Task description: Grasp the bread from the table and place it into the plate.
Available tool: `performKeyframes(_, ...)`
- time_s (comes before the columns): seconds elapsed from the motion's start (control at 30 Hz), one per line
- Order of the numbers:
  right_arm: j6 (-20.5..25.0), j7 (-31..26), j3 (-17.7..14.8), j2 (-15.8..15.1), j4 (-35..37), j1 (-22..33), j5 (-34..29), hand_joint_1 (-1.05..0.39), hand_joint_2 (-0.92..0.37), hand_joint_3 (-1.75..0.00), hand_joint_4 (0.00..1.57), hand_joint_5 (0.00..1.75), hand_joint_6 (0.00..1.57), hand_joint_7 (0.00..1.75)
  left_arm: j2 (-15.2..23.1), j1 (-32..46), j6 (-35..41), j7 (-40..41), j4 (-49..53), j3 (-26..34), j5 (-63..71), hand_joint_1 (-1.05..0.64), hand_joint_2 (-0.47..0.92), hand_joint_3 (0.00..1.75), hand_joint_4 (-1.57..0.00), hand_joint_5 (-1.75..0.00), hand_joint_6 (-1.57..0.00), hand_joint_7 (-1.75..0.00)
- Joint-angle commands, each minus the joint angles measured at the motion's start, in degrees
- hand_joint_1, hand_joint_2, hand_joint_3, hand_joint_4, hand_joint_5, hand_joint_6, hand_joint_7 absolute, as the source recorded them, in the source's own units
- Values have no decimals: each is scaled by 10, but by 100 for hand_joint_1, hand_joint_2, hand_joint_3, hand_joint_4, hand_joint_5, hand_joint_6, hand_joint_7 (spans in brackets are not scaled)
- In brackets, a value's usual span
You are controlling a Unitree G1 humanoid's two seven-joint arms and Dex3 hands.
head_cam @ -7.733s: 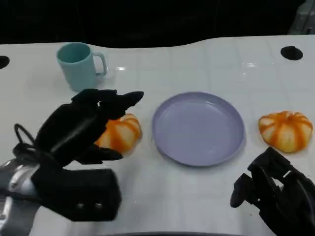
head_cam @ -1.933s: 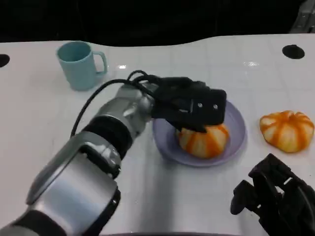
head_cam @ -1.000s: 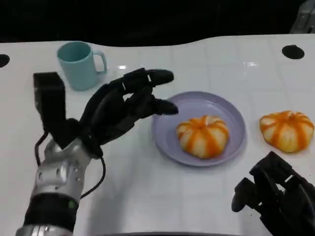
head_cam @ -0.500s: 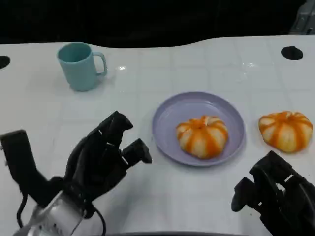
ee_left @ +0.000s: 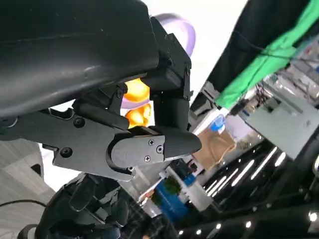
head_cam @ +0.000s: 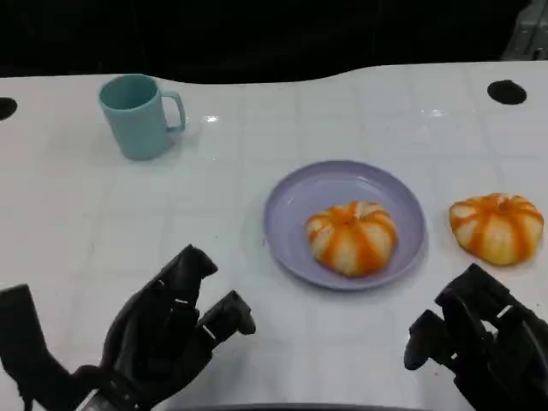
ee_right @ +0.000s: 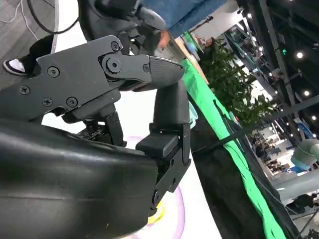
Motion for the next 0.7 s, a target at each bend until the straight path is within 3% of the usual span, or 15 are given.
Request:
performKeyframes(0.03, -2, 2, -6, -12, -8, 4, 0, -53, -81, -45, 62, 175, 53, 152, 4, 18, -1, 16, -21, 0, -6, -60, 92, 41, -73, -175, -51, -175)
performKeyframes(0.37, -2, 14, -18, -19, -1, 7, 5, -54, -82, -42, 62, 175, 51, 154, 3, 44, -50, 9, -27, -28, 19, -61, 92, 44, -71, -175, -46, -175)
performKeyframes(0.7, 7, 6, -24, -25, -1, 4, 10, -54, -83, -38, 65, 175, 54, 154, 5, 47, -76, 11, -13, -39, 34, -60, 92, 45, -74, -175, -54, -175)
